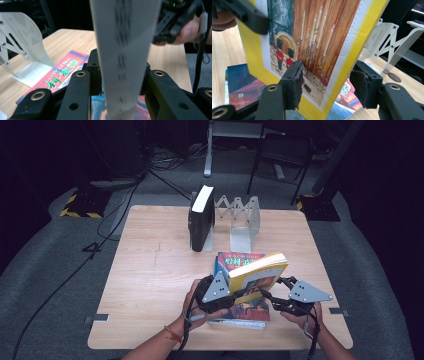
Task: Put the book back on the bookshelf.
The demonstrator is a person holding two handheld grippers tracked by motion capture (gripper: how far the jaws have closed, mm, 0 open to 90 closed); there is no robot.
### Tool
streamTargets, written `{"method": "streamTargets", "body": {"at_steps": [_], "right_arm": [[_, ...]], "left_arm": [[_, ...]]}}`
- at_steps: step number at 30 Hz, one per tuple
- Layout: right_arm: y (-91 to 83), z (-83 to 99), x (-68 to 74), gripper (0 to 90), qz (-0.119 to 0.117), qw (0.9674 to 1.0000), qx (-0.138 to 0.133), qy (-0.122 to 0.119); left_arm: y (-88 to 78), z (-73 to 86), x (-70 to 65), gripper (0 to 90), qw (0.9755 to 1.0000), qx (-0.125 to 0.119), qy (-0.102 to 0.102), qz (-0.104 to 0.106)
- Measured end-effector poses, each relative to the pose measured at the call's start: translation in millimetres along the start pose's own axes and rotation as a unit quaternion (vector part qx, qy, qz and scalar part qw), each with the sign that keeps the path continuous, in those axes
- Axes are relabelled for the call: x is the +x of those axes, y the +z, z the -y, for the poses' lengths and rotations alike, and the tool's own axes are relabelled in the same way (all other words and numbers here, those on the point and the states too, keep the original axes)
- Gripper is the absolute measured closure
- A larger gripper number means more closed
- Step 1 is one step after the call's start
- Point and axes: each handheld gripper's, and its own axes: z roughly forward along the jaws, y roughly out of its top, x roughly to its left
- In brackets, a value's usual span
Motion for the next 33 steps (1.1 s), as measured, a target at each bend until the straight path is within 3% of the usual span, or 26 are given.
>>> {"method": "streamTargets", "body": {"at_steps": [3, 8, 16, 20, 24, 27, 29, 33], "right_arm": [[0.2, -0.3, -0.3, 45.2, 0.0, 1.0, 0.0, 0.001], [1.2, -0.9, 0.7, 44.5, 0.004, 1.0, 0.002, -0.002], [0.0, -0.6, 1.2, 44.2, 0.003, 1.0, 0.004, -0.003], [-0.3, 0.2, -0.5, 42.0, 0.004, 1.0, 0.002, -0.001], [-2.9, 0.6, -1.9, 41.4, 0.003, 1.0, 0.001, -0.001], [-9.6, 1.9, -6.3, 41.4, 0.01, 0.9999, 0.0, 0.002], [-14.4, 3.6, -11.2, 41.4, 0.018, 0.9998, 0.001, 0.009], [-22.0, 10.0, -23.2, 41.5, 0.029, 0.999, 0.001, 0.034]], "left_arm": [[-0.6, -8.5, 2.5, 65.3, 0.9999, -0.012, -0.007, 0.002], [-3.6, -25.8, 5.2, 65.1, 0.9994, -0.033, 0.003, 0.009], [-3.0, -42.0, 3.6, 64.9, 0.9992, -0.036, 0.015, 0.003], [-1.0, -46.8, 4.7, 71.5, 0.9994, -0.024, 0.024, -0.002], [-2.0, -46.8, 8.1, 72.5, 0.9996, -0.023, 0.012, -0.009], [-5.2, -48.7, 14.9, 73.5, 0.9993, -0.015, 0.009, -0.032], [-8.8, -51.6, 21.2, 74.0, 0.998, -0.008, -0.001, -0.063], [-18.2, -53.6, 43.4, 74.3, 0.9895, 0.004, -0.01, -0.144]]}}
